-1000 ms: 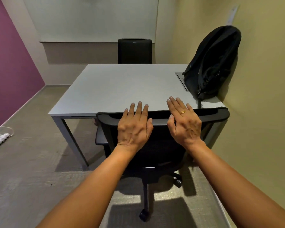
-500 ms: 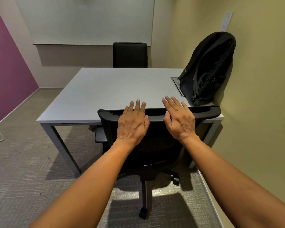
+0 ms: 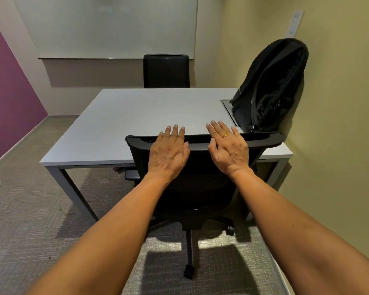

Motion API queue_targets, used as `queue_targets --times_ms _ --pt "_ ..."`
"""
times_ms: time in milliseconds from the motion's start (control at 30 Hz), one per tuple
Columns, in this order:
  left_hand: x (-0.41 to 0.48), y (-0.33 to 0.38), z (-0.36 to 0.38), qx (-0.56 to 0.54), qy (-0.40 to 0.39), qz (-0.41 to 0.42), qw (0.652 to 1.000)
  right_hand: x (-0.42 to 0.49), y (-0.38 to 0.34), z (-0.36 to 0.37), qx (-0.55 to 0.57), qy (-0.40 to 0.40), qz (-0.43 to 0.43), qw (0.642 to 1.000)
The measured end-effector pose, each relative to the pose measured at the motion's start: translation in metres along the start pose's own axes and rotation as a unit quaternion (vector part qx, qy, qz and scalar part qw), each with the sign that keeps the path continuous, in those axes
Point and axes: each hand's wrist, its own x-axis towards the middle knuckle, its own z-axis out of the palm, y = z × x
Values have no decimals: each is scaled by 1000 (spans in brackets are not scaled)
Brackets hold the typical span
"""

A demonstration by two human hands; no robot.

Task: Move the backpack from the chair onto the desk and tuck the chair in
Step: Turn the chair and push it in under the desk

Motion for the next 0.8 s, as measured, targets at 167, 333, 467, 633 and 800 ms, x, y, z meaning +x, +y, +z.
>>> queue_targets --times_ms 167,333,467,633,800 --pt "12 0 6 -5 5 10 1000 9 6 7 4 17 5 1000" --pt "24 1 11 -7 10 11 1000 19 15 12 -3 17 6 1000" --pt "31 1 16 -5 16 16 1000 25 21 16 -7 10 5 1000" --pt "41 -1 21 4 14 24 1000 33 26 21 -17 9 3 1000" --pt "49 -5 24 14 20 36 999 39 30 26 -36 10 6 999"
